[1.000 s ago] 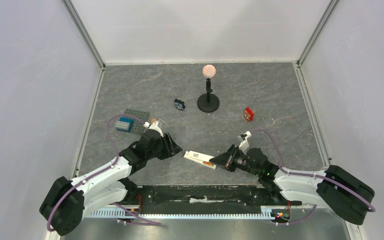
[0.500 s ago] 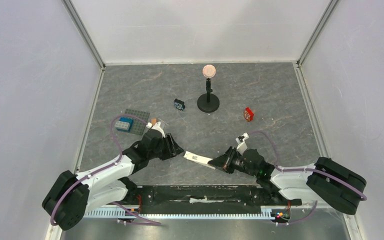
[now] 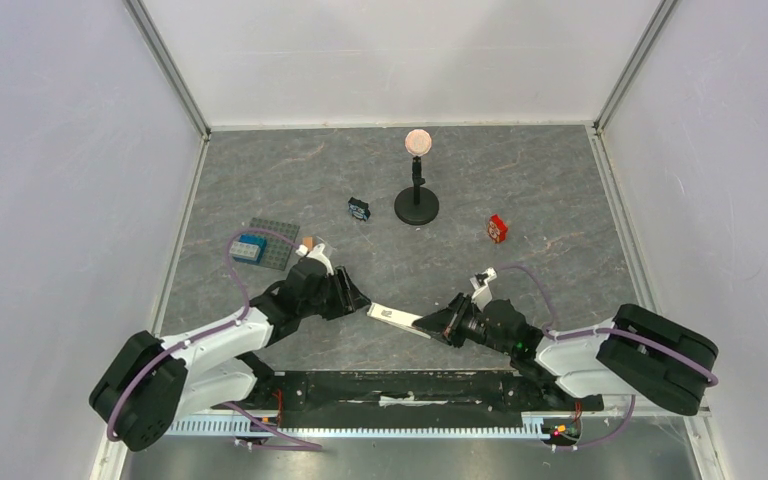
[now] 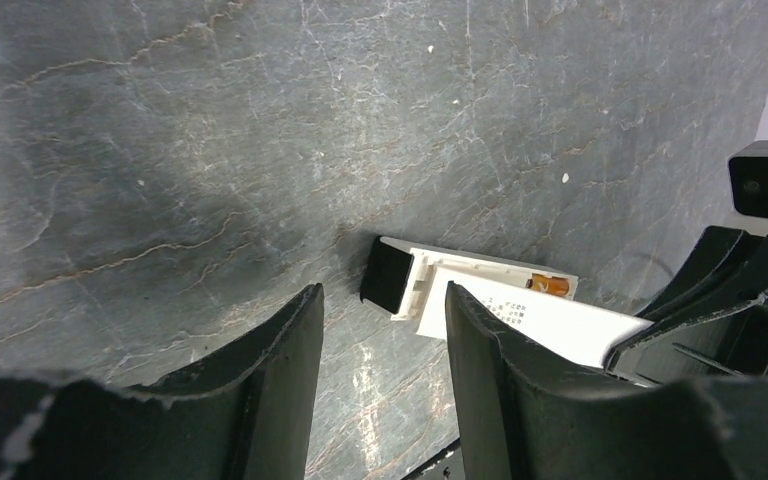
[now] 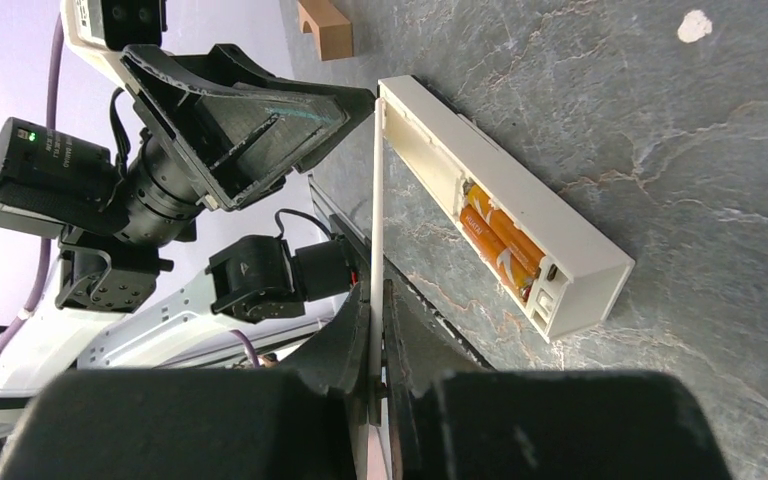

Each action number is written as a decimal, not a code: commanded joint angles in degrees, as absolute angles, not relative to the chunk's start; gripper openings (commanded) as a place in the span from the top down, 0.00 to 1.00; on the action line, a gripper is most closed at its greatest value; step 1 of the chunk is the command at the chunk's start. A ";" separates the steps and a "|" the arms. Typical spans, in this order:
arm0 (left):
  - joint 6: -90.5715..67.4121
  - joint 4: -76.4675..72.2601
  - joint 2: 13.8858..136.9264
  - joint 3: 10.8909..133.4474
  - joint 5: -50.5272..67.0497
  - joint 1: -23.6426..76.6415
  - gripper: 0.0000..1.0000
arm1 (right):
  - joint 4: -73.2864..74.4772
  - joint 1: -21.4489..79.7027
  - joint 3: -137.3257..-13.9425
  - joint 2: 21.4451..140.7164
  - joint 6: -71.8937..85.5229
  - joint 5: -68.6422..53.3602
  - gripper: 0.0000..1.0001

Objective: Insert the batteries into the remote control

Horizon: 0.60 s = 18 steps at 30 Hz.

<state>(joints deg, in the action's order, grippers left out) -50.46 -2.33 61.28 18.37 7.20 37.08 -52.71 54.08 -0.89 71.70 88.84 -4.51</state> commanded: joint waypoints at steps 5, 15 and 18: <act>-49.92 -7.02 62.65 17.67 8.58 36.91 0.46 | -55.56 54.85 -1.49 74.31 91.57 -2.35 0.93; -49.57 -7.28 63.60 17.54 9.17 36.91 0.46 | -50.63 55.46 -0.28 73.96 93.56 -0.35 0.93; -49.48 -7.69 63.82 17.35 9.47 36.92 0.46 | -50.22 55.59 -0.31 74.45 94.77 -0.35 0.93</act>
